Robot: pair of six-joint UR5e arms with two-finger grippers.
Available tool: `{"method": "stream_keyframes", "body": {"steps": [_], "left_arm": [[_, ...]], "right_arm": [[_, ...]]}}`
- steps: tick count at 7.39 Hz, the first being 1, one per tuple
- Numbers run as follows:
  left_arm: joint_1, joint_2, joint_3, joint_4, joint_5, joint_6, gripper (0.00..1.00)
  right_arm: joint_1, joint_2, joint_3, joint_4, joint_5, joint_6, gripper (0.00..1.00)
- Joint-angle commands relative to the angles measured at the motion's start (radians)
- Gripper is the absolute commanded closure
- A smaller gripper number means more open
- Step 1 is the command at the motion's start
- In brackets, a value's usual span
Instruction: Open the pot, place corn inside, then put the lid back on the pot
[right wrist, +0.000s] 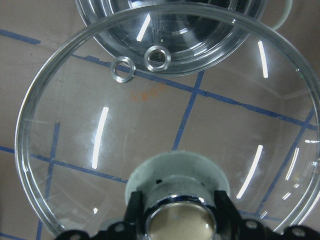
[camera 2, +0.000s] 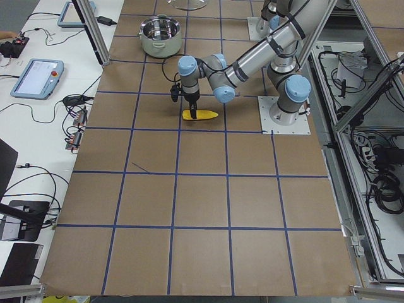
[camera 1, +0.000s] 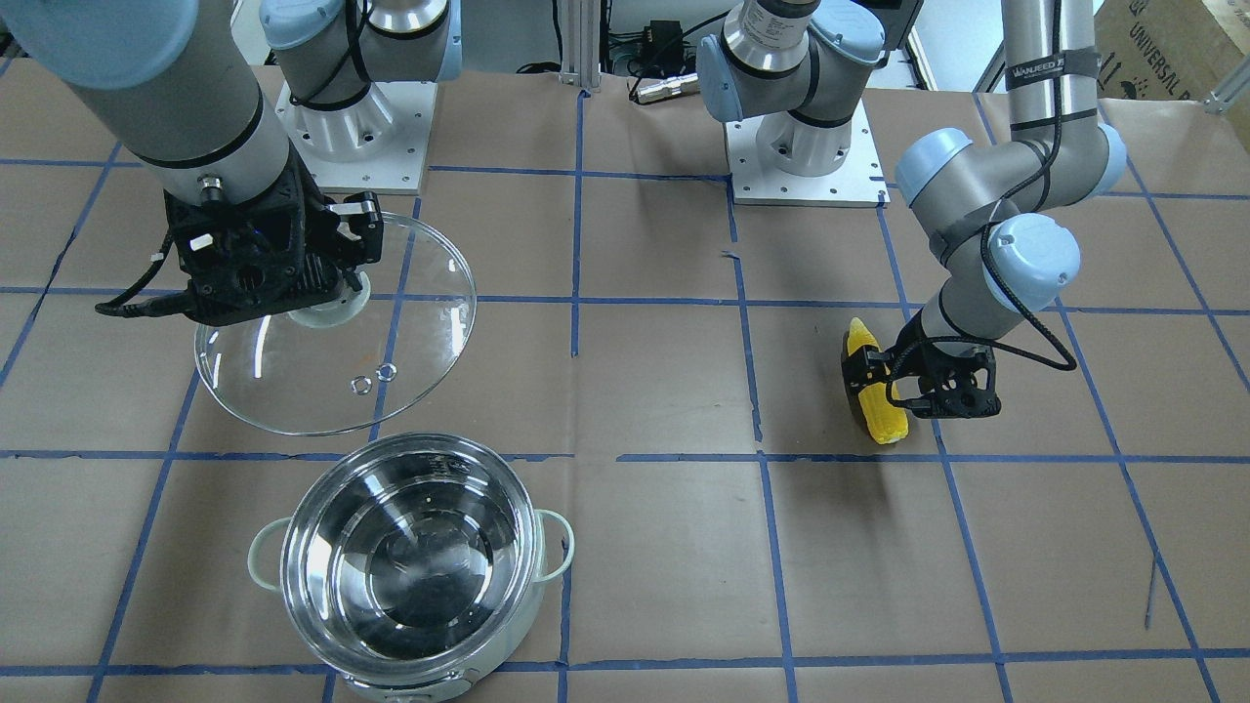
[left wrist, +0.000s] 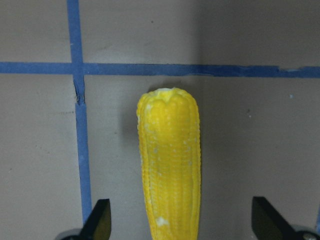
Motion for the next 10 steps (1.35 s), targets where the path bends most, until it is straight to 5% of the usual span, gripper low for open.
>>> {"method": "stream_keyframes", "body": {"steps": [1,3,6,10], "left_arm": [[-0.005,-0.048,-0.008,0.062,0.002,0.003,0.34],[-0.014,-0.037,-0.010,0.050,0.007,0.001,0.71],[-0.093,-0.012,0.071,0.006,-0.027,-0.020,0.76],[-0.343,-0.074,0.429,-0.184,-0.089,-0.202,0.76]], "right_arm": [[0.000,-0.001,-0.001,-0.008,0.006,-0.002,0.77],[-0.003,-0.001,-0.001,-0.010,0.003,-0.004,0.76],[-0.003,-0.001,-0.002,-0.010,0.003,-0.004,0.76],[0.000,-0.001,-0.002,-0.010,0.008,-0.001,0.76]]}}
